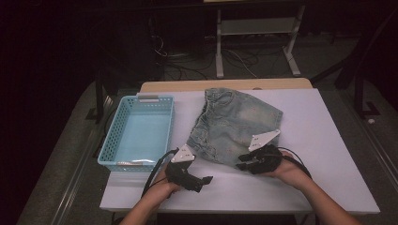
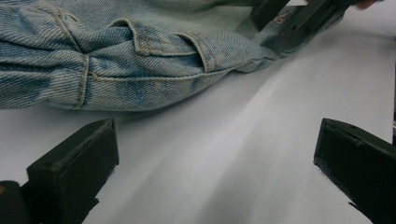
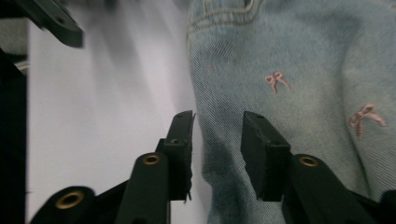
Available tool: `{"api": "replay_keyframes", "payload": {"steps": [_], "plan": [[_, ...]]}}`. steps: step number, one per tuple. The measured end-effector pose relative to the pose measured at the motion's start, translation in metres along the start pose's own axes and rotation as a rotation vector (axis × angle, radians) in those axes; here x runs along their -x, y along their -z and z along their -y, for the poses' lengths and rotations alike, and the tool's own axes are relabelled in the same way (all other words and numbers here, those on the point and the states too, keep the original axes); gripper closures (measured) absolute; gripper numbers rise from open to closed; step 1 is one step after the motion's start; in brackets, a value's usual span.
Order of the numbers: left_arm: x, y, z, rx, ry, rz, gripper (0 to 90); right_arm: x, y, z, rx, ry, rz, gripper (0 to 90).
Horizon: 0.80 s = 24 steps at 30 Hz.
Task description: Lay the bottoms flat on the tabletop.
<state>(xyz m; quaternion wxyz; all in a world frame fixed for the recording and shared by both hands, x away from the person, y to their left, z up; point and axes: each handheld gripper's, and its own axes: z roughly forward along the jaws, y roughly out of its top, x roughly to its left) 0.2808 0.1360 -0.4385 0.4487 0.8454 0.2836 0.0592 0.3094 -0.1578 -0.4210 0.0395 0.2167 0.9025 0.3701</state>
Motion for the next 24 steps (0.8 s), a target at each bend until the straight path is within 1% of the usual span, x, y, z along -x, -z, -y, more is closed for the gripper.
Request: {"api": "replay_keyframes", "payload": {"steps": [2,5,7,9,10,12,13,14,16,17,18,19,21,24], "plan": [[0.0,0.0,0.0,0.001,0.0,0.001,0.0,0.002,-0.005,0.002,-0.02,0.0,0.005,58.1],[0.0,0.0,0.0,0.001,-0.002,0.003,0.0,0.004,-0.011,0.006,-0.035,-0.002,0.002,56.1],[0.0,0.0,0.0,0.0,-0.004,0.003,0.0,0.004,-0.012,0.008,-0.035,-0.011,-0.001,53.9],[0.0,0.0,0.0,0.0,-0.005,0.003,0.0,0.003,-0.015,0.009,-0.038,0.0,0.0,52.1],[0.001,0.0,0.0,-0.001,-0.004,0.003,0.0,0.002,-0.016,0.009,-0.041,0.007,0.008,52.6],[0.001,0.0,0.0,-0.001,-0.004,0.003,0.0,0.0,-0.02,0.009,-0.057,0.035,0.029,57.6],[0.0,0.0,0.0,-0.001,-0.003,0.004,0.0,-0.001,-0.021,0.01,-0.064,0.05,0.049,61.2],[0.0,0.0,0.0,-0.001,-0.003,0.004,0.0,-0.002,-0.021,0.01,-0.062,0.06,0.061,64.1],[0.001,0.0,0.0,-0.001,-0.004,0.004,0.0,-0.002,-0.02,0.01,-0.06,0.067,0.07,73.2],[0.001,-0.001,0.0,-0.001,-0.003,0.005,0.0,-0.001,-0.02,0.01,-0.057,0.066,0.064,76.1],[0.001,-0.001,0.0,-0.003,-0.003,0.006,0.0,-0.001,-0.02,0.01,-0.057,0.065,0.063,80.1],[0.001,-0.001,0.0,-0.005,-0.006,0.006,0.0,-0.001,-0.02,0.009,-0.056,0.065,0.067,82.2],[0.001,-0.001,0.0,-0.005,-0.005,0.008,0.0,-0.001,-0.019,0.009,-0.056,0.053,0.059,83.3],[0.001,-0.001,0.0,-0.002,-0.001,0.006,0.0,0.001,-0.017,0.009,-0.041,0.03,0.03,83.7]]}}
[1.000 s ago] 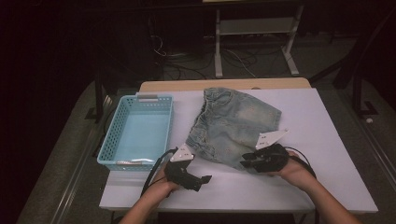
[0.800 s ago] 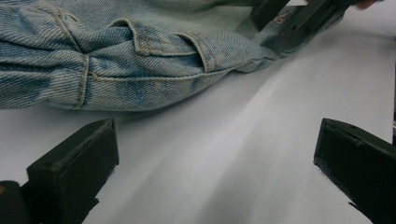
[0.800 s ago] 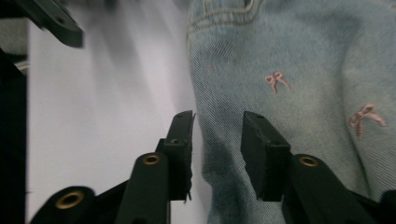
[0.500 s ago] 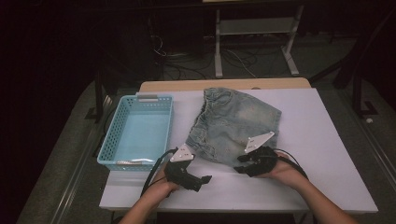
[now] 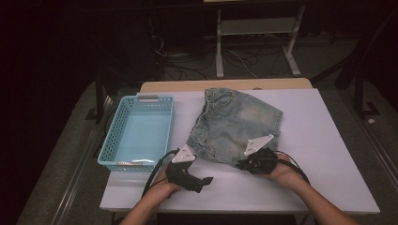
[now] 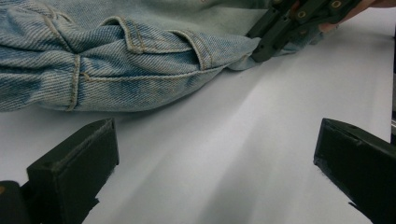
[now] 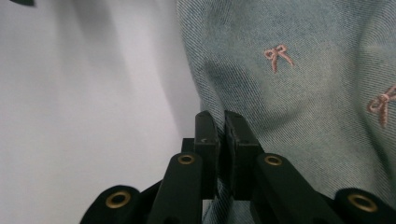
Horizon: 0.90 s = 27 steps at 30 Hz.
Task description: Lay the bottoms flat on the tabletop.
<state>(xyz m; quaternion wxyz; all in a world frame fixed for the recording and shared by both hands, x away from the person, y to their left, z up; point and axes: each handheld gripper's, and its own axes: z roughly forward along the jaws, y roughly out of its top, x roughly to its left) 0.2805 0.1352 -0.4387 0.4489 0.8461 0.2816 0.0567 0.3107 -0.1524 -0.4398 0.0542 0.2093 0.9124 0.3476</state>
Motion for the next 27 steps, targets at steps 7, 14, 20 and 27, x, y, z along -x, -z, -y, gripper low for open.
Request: {"api": "replay_keyframes", "payload": {"steps": [7,14,20,27], "plan": [[0.0,0.001,0.0,0.002,-0.001,-0.001,0.0,-0.013,0.001,-0.004,0.019,0.003,-0.051,84.0],[0.0,0.002,0.0,0.007,-0.002,0.002,0.0,-0.034,-0.007,-0.013,0.026,0.032,-0.104,84.3],[0.0,0.002,0.0,0.005,-0.004,0.002,0.0,-0.044,-0.017,-0.017,0.009,0.044,-0.108,84.4],[0.0,0.002,0.0,0.003,-0.001,-0.003,0.0,-0.055,-0.027,-0.024,0.0,0.06,-0.143,84.3]]}}
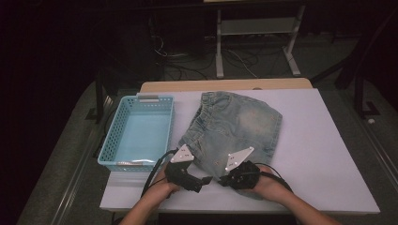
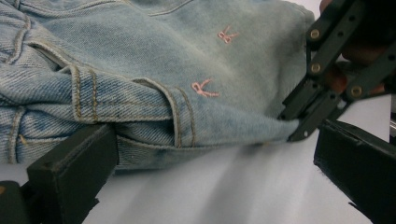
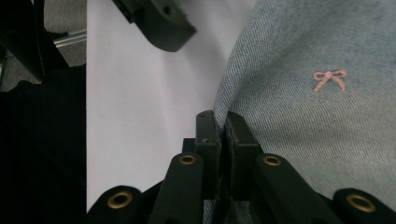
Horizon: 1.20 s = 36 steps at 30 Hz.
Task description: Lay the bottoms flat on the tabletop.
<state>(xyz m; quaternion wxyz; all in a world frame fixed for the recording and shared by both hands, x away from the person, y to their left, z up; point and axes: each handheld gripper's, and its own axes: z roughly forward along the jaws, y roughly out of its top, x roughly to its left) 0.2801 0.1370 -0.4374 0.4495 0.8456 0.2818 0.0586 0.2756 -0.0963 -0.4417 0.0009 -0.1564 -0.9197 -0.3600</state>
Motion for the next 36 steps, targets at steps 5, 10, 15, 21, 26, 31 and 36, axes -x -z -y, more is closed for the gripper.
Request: {"api": "replay_keyframes", "payload": {"steps": [5,10,15,21,26,31,36], "plan": [[0.0,0.0,0.0,0.003,-0.001,0.001,0.0,0.003,0.004,0.001,0.014,-0.004,-0.014,78.4],[0.0,0.001,0.0,0.002,-0.006,0.004,0.0,0.01,0.018,0.005,0.061,-0.032,-0.007,62.7],[0.001,0.001,0.0,0.001,-0.007,0.005,0.0,0.023,0.038,0.013,0.11,-0.081,0.043,54.3],[0.002,0.004,-0.002,0.005,-0.004,0.009,0.0,0.04,0.059,0.027,0.139,-0.133,0.125,45.0],[0.005,0.008,-0.006,0.011,-0.01,0.015,0.0,0.055,0.075,0.039,0.157,-0.182,0.181,42.2],[0.01,0.013,-0.011,0.03,-0.018,0.03,0.0,0.067,0.086,0.052,0.164,-0.224,0.222,40.3],[0.014,0.015,-0.016,0.045,-0.019,0.041,0.0,0.077,0.094,0.064,0.161,-0.264,0.265,37.8]]}}
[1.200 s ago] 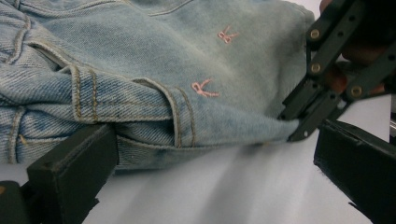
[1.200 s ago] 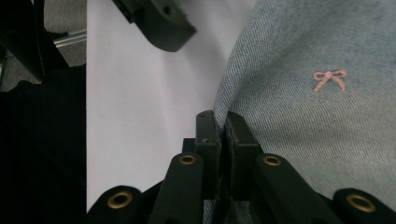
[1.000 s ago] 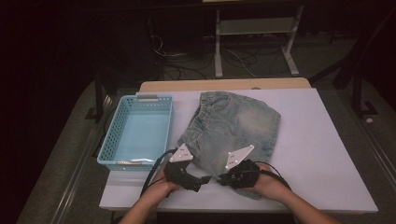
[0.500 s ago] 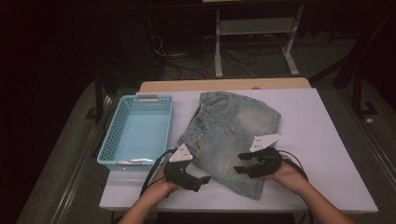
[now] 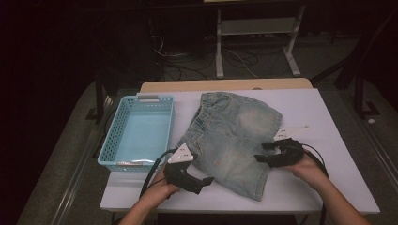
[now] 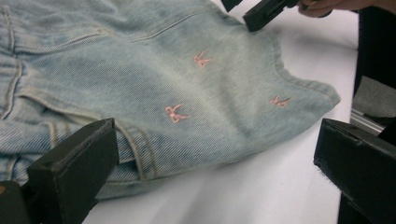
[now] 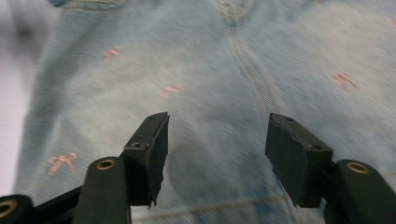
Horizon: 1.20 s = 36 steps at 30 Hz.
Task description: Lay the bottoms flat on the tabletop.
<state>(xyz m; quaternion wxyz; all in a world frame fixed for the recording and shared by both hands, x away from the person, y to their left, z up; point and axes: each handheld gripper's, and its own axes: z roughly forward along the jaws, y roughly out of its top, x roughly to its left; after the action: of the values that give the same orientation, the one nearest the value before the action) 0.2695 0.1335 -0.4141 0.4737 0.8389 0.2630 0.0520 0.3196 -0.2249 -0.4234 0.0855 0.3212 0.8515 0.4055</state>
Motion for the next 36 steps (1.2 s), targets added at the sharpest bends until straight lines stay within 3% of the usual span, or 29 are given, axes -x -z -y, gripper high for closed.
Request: {"api": "replay_keyframes", "payload": {"steps": [9,16,22,28,36], "plan": [[0.003,-0.007,-0.006,-0.014,0.001,-0.018,0.0,0.01,0.017,0.017,0.012,-0.05,0.043,34.6],[-0.008,-0.012,-0.011,-0.007,0.006,-0.011,0.0,0.011,0.027,0.029,0.021,-0.071,0.062,32.8],[-0.014,-0.021,-0.02,-0.01,0.005,-0.043,0.2,0.009,0.033,0.039,0.021,-0.095,0.075,31.7],[-0.016,-0.032,-0.026,-0.029,0.002,-0.068,8.2,0.011,0.036,0.042,0.031,-0.107,0.076,31.0],[-0.031,-0.042,-0.038,-0.02,0.04,-0.111,20.0,0.011,0.034,0.041,0.031,-0.107,0.071,30.8]]}}
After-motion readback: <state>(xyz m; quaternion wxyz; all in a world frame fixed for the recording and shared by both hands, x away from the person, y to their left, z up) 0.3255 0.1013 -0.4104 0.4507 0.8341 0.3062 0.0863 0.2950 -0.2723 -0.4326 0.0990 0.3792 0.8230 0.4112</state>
